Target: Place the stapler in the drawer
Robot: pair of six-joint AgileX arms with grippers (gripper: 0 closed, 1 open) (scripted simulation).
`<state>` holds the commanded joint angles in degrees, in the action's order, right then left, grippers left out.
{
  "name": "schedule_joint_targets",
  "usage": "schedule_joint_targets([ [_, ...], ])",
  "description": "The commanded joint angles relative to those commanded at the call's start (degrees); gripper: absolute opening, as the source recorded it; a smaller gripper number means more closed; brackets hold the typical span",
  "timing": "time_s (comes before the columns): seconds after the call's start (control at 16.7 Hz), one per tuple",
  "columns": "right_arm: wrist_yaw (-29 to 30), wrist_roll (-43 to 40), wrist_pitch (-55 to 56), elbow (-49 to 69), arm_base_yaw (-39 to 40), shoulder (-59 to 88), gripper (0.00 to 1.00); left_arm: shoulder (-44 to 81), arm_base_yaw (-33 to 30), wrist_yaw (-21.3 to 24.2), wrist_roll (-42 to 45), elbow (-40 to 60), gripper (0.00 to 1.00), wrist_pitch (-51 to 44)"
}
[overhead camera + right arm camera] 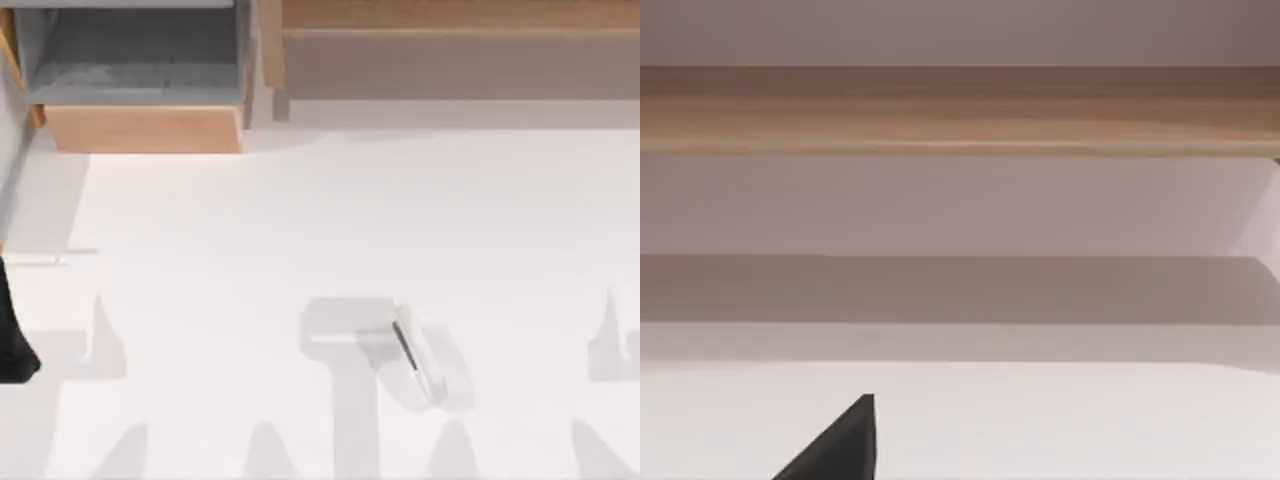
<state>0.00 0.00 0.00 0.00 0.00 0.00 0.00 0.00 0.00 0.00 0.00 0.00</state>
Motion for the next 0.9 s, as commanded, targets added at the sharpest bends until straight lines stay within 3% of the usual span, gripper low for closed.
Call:
schedule_joint_targets([
  [0.42,0.0,0.0,0.0,0.0,0.0,0.0,1.0,8.6,-1.2,-1.2,-6.5,7.4,1.0,-5.2],
  [0.9,0.0,0.0,0.0,0.0,0.0,0.0,1.0,51.2,-9.3,-4.8,-31.2,38.5,1.0,-26.5],
])
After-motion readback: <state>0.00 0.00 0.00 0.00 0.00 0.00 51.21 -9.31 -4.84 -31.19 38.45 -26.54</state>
